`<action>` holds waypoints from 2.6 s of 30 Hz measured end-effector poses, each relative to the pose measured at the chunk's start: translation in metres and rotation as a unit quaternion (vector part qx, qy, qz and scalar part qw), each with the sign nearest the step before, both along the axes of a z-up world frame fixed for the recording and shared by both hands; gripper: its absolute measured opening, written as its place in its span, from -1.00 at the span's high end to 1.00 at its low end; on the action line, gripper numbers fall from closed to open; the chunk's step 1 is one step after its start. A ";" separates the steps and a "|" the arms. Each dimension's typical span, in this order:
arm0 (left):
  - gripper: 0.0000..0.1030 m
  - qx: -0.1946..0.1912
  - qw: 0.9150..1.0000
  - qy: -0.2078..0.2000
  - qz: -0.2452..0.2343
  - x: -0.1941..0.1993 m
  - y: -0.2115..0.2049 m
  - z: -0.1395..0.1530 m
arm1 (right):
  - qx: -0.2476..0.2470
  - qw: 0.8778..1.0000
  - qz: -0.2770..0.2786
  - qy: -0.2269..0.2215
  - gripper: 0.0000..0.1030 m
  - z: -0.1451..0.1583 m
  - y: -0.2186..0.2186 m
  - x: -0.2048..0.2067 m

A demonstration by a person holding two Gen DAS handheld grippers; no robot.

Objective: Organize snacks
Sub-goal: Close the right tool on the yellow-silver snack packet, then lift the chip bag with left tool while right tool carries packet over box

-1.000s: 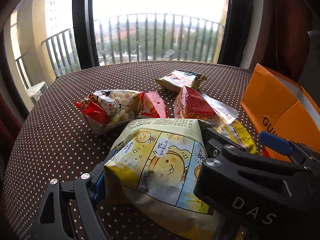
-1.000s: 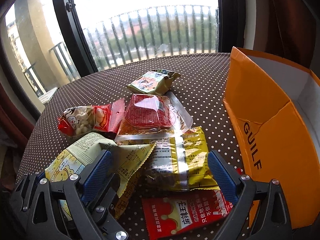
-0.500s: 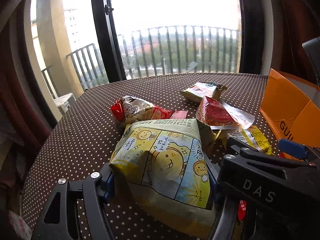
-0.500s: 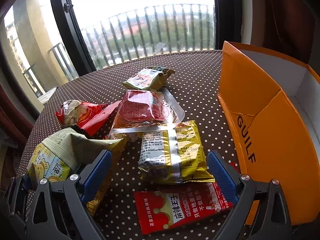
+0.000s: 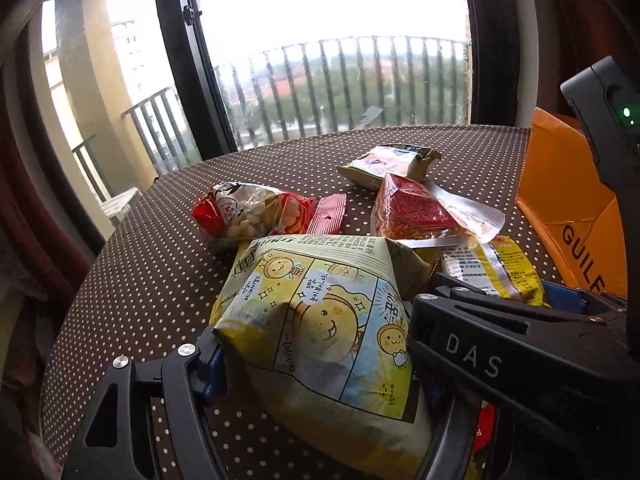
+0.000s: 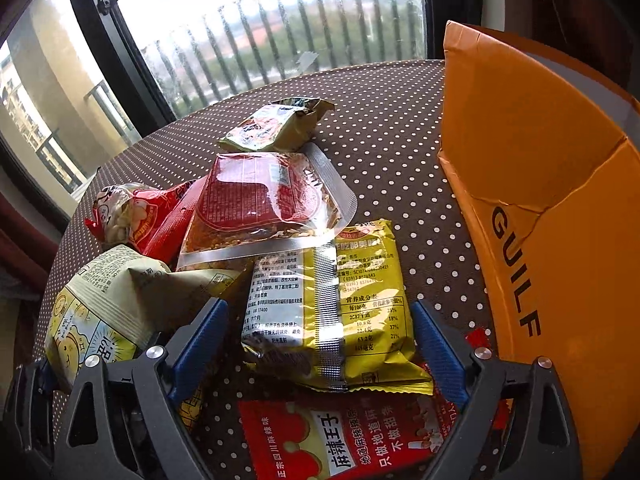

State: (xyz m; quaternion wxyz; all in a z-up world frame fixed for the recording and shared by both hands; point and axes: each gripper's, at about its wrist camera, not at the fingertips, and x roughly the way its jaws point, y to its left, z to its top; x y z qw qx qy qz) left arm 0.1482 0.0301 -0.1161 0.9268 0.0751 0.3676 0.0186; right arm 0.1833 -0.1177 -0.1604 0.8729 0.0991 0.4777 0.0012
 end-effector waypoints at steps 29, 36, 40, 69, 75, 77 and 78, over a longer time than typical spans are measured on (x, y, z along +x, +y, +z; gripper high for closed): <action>-0.35 -0.035 0.999 -0.033 -0.003 -0.048 -0.004 0.024 | -0.012 0.999 0.008 -0.050 -0.48 0.034 0.002 -0.050; -0.35 -0.044 0.997 -0.055 -0.002 -0.058 -0.006 0.043 | -0.017 0.996 0.009 -0.090 -0.48 0.057 0.002 -0.065; -0.35 -0.052 0.996 -0.069 -0.003 -0.063 -0.007 0.056 | -0.024 0.993 0.010 -0.116 -0.48 0.072 0.002 -0.070; -0.35 -0.083 0.985 -0.143 -0.038 -0.090 -0.052 0.111 | -0.031 0.974 -0.012 -0.224 -0.48 0.143 -0.060 -0.111; -0.35 -0.079 0.983 -0.153 -0.065 -0.088 -0.073 0.117 | -0.033 0.971 -0.034 -0.236 -0.48 0.151 -0.085 -0.118; -0.35 -0.079 0.982 -0.156 -0.075 -0.085 -0.077 0.118 | -0.034 0.969 -0.042 -0.240 -0.48 0.152 -0.094 -0.121; -0.35 -0.079 0.981 -0.157 -0.079 -0.083 -0.078 0.119 | -0.034 0.969 -0.046 -0.242 -0.48 0.153 -0.099 -0.122</action>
